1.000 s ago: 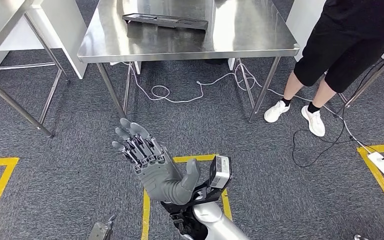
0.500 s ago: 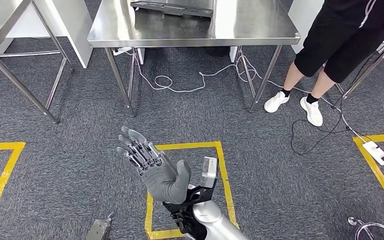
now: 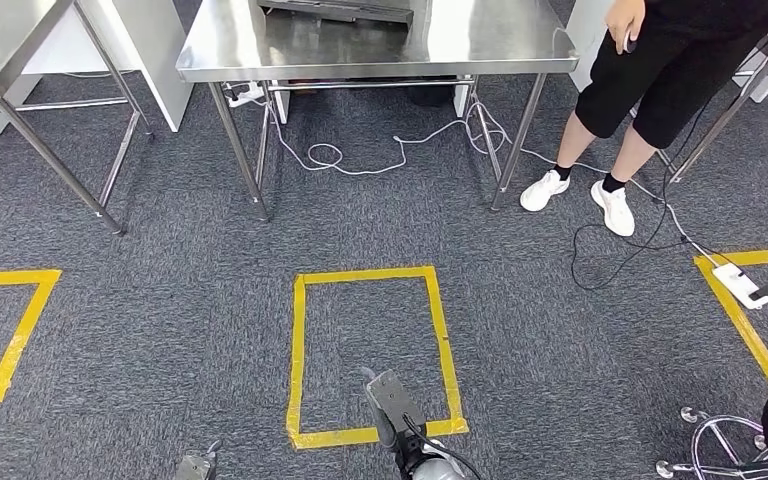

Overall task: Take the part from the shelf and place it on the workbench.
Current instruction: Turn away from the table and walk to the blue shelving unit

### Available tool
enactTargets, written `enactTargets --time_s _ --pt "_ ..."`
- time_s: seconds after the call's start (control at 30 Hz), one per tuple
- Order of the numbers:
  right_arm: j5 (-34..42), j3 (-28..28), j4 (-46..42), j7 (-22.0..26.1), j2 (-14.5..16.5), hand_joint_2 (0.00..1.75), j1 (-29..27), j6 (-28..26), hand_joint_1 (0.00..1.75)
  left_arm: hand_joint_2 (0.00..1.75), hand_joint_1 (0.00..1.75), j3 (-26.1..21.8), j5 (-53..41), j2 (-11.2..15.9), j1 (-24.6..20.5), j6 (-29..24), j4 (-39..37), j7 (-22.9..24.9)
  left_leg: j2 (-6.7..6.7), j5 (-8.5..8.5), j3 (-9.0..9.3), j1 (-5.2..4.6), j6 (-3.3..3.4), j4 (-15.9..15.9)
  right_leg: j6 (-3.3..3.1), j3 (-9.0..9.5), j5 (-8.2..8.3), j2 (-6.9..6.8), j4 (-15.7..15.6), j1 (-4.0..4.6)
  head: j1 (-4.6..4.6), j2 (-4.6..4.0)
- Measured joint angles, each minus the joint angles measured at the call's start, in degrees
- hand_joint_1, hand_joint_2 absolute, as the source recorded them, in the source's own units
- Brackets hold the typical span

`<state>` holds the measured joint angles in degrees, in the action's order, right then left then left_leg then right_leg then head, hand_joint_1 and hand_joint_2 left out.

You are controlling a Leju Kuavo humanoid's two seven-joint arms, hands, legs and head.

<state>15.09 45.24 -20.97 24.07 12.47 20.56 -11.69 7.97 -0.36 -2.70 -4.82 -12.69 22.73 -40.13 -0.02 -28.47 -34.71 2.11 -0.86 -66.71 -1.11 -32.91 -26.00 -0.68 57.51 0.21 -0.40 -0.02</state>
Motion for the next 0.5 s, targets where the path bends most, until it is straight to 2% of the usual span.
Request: enactTargets --time_s 0.03,0.07,0.1,0.13,0.2,0.23,0.27,0.33,0.37,0.4,0.43,0.5 --pt "-1.4 0.3 1.3 -3.7 -0.1 0.0 -0.2 -2.2 0.0 0.0 0.0 -0.1 -0.1 0.0 0.0 0.0 0.3 0.0 -0.09 -0.18 2.61 -0.12 0.23 3.6 0.23 -0.42 0.18 -0.03 0.3 0.1 0.03 0.01" --pt "-3.1 0.9 2.6 -7.6 -0.3 0.0 -0.6 -4.4 0.0 0.0 0.0 -0.1 -0.2 0.0 0.0 0.0 0.7 0.0 -0.18 -0.77 4.41 -0.29 0.54 6.4 0.52 -0.73 0.37 -0.11 0.5 0.2 0.04 0.01" --pt "-4.8 1.6 3.7 -11.0 -0.6 0.0 -1.3 -6.0 0.0 0.0 0.0 -0.2 -0.3 0.0 0.1 -0.1 1.1 0.0 -0.23 -1.32 5.08 -0.54 0.87 7.8 0.89 -0.97 0.62 -0.2 0.5 0.25 0.05 0.01" --pt "-6.4 2.6 4.7 -13.9 -1.0 0.0 -2.1 -6.9 0.0 0.0 0.0 -0.2 -0.3 0.0 0.4 -0.1 1.5 0.0 -0.21 -1.32 5.03 -0.73 1.28 8.3 1.35 -1.11 0.93 -0.29 0.5 0.25 0.07 0.01" --pt "-8.7 4.6 6.6 -19.0 -2.1 0.0 -4.2 -6.1 0.0 0.0 0.0 -0.2 -0.5 0.1 0.8 0.0 2.0 0.0 0.04 -0.54 4.67 -0.75 2.32 8.9 2.01 -1.92 0.63 -0.2 1.4 0.09 0.06 0.01" --pt "-9.2 5.6 7.4 -21.3 -2.7 0.0 -5.2 -4.9 0.0 0.0 0.0 -0.2 -0.6 0.1 0.9 0.0 2.1 0.0 0.14 0.02 4.36 -0.69 2.83 9.1 2.02 -2.79 -0.52 -0.05 3.0 0.03 0.15 0.0" --pt "-9.3 6.4 8.1 -23.5 -3.3 0.0 -6.1 -3.7 0.0 0.0 0.0 -0.2 -0.7 0.2 0.9 0.0 2.2 0.0 0.22 0.57 3.9 -0.66 3.22 9.3 1.87 -4.07 -2.35 0.11 5.9 -0.09 0.23 0.0" --pt "-8.9 7.3 9.2 -27.1 -4.5 0.0 -7.7 -1.9 0.0 0.0 0.0 -0.3 -0.7 0.2 0.9 0.0 2.4 0.0 0.23 1.45 2.69 -0.84 3.52 9.3 1.64 -6.84 -6.34 0.33 13.2 -0.37 0.39 0.0" --pt "-8.5 7.5 9.7 -28.6 -5.1 0.0 -8.3 -1.2 0.0 0.0 0.0 -0.3 -0.6 0.2 1.0 -0.1 2.4 0.0 0.27 1.85 2.12 -0.91 3.47 9.2 1.8 -7.46 -7.5 0.37 15.7 -0.54 0.41 0.0" --pt "-8.2 7.7 10.0 -29.7 -5.6 0.0 -8.7 -0.6 0.0 0.0 0.0 -0.3 -0.5 0.2 1.0 -0.2 2.4 0.0 0.33 2.21 1.62 -0.93 3.36 9.2 2.18 -6.98 -7.78 0.38 16.2 -0.69 0.43 0.01" --pt "-8.0 7.8 10.4 -30.5 -6.0 0.0 -9.1 -0.1 0.0 0.0 0.0 -0.3 -0.4 0.2 1.1 -0.3 2.4 0.0 0.4 2.52 1.23 -0.91 3.18 9.2 2.71 -5.26 -7.25 0.38 14.4 -0.84 0.48 0.01" --pt "-7.7 7.9 10.8 -31.4 -6.6 0.0 -9.5 0.5 0.0 0.0 0.0 -0.3 -0.2 0.2 1.2 -0.4 2.4 0.0 0.5 3.03 0.74 -0.91 2.69 9.1 3.62 0.3 -5.39 0.38 6.3 -1.17 0.54 0.01"
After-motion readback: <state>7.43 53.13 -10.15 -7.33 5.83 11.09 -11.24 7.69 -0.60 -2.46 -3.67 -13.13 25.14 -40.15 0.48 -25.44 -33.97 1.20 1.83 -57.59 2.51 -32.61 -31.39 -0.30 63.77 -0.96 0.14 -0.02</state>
